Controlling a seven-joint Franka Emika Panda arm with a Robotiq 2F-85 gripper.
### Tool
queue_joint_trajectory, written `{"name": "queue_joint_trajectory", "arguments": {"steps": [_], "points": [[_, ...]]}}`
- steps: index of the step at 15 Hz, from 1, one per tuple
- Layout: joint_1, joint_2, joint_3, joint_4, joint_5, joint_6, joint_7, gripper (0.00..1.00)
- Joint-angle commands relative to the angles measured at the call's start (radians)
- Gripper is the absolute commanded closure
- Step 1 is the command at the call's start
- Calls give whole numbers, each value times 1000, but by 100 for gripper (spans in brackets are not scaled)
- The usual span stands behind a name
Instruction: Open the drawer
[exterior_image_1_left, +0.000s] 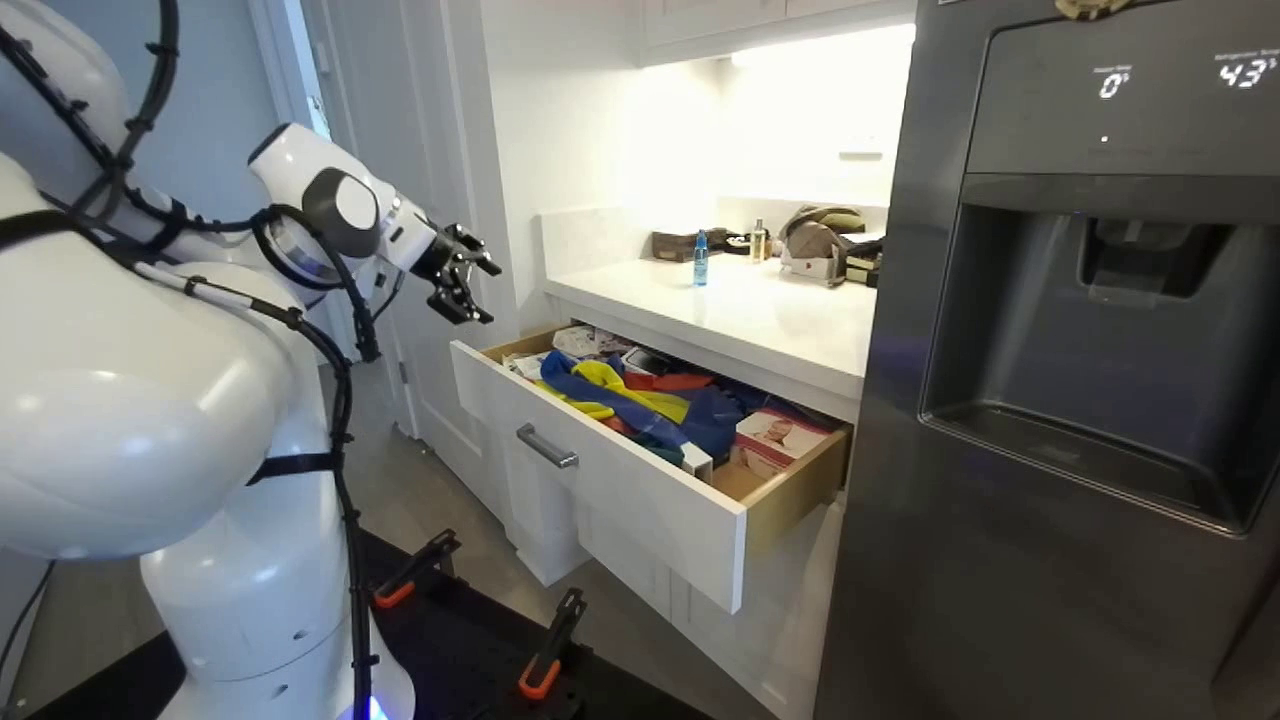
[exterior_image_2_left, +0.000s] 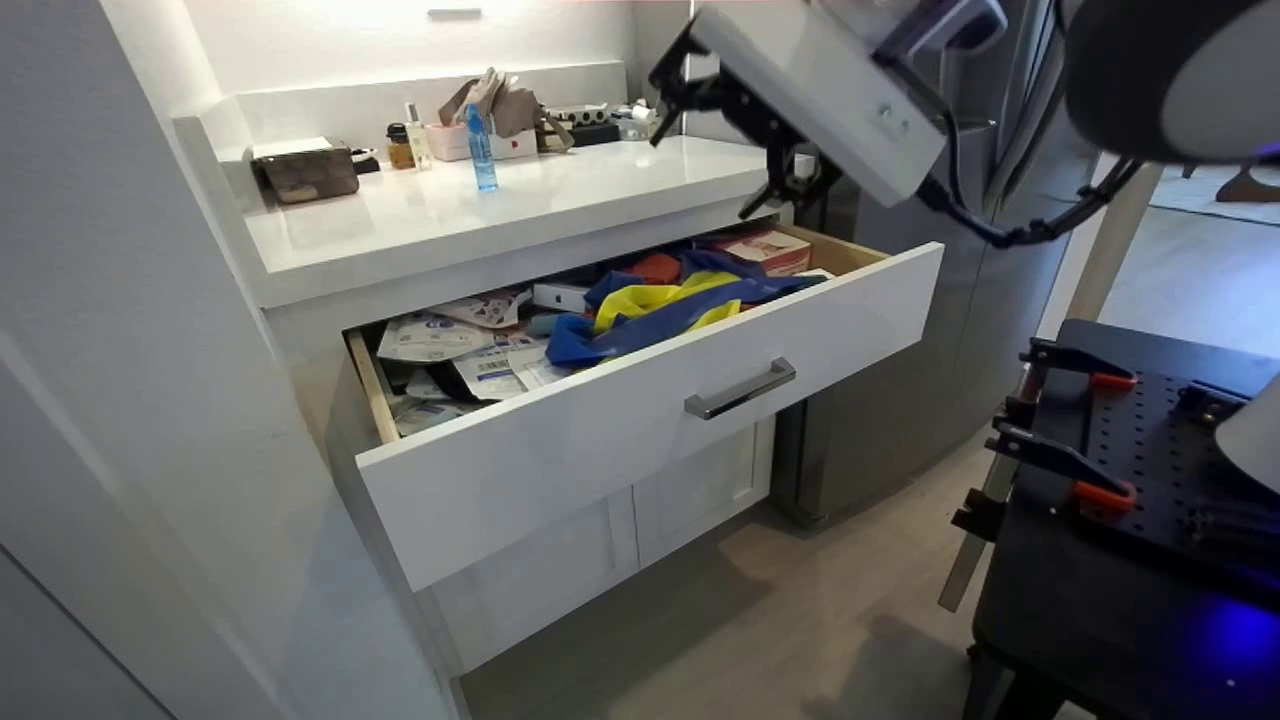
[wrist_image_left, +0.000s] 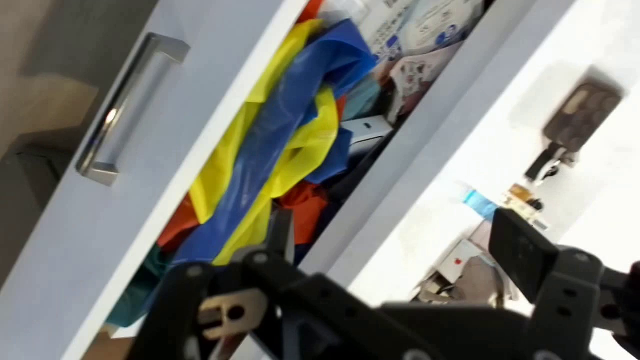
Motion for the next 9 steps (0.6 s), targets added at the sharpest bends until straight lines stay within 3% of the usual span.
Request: {"name": "queue_joint_trajectory", "arguments": {"steps": [1, 2, 3, 5, 9], "points": [[226, 7, -257, 13, 54, -86, -200, 0], [121, -46, -226, 91, 43, -69, -245, 0], [161, -43, -279, 117, 93, -117, -326, 0], [154, -34, -316, 167, 181, -206, -453, 0], [135, 77, -401, 235, 412, -508, -707, 0]]}}
